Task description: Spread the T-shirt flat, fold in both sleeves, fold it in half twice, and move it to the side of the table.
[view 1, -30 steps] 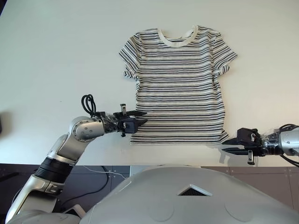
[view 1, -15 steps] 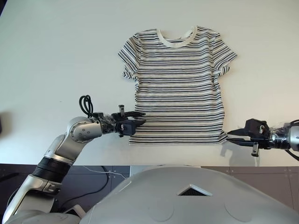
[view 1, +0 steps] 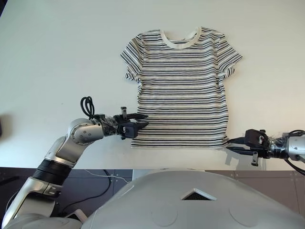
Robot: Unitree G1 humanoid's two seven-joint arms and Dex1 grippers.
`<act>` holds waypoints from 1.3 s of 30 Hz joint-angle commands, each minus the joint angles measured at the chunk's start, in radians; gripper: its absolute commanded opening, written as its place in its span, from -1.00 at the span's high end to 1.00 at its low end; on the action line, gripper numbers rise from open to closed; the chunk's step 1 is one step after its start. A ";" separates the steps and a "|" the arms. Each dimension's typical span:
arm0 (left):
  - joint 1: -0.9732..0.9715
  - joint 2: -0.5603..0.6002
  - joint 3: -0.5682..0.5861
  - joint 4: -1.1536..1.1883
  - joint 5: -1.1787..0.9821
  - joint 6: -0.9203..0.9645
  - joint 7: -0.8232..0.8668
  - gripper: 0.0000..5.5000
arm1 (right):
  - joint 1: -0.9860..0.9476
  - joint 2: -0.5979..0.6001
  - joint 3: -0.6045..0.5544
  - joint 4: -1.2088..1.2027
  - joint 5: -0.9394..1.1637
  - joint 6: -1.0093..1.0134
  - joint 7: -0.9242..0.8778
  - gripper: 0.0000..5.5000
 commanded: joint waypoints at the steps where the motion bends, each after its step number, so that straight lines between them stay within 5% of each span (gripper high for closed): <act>1: 0.119 0.079 -0.006 -0.031 0.049 0.090 -0.052 0.54 | 0.135 -0.045 -0.054 -0.053 -0.018 0.021 0.027 0.62; 15: 0.342 0.196 0.064 -0.162 0.027 0.094 -0.023 0.54 | 0.299 -0.020 -0.186 -0.127 -0.030 0.003 0.047 0.62; 26: 0.298 0.171 0.240 -0.415 -0.411 0.366 -0.106 0.54 | 0.137 0.000 -0.277 -0.115 0.076 0.038 0.069 0.62; 31: 0.082 0.066 0.332 -0.338 -0.613 0.632 -0.029 0.54 | -0.011 0.043 -0.263 -0.049 0.108 0.070 0.019 0.62; 39: -0.320 -0.247 0.326 0.150 -0.556 0.878 0.241 0.54 | -0.332 0.153 -0.147 0.105 0.110 0.160 -0.130 0.62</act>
